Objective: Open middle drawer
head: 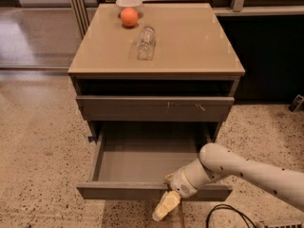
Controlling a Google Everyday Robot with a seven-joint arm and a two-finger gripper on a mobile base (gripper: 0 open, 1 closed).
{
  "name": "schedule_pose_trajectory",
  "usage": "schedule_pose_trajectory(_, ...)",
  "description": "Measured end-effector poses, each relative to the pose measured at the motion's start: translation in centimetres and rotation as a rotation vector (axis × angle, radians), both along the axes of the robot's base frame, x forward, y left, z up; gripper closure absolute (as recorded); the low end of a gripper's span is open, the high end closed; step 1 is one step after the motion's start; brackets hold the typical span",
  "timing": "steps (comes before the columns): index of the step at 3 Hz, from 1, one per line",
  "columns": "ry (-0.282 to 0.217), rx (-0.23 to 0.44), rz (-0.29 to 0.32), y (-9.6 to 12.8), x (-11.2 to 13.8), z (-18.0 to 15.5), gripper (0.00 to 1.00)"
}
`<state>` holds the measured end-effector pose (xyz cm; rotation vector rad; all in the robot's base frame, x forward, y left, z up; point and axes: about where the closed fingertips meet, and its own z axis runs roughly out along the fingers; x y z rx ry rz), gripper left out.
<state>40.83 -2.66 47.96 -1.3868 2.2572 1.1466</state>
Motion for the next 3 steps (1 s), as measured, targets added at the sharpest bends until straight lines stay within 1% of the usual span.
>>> schedule_pose_trajectory(2, 0.040, 0.054, -0.011, 0.4, -0.6, -1.1, 0.00)
schedule_pose_trajectory(3, 0.074, 0.066, -0.013, 0.1, -1.8, -0.7, 0.00)
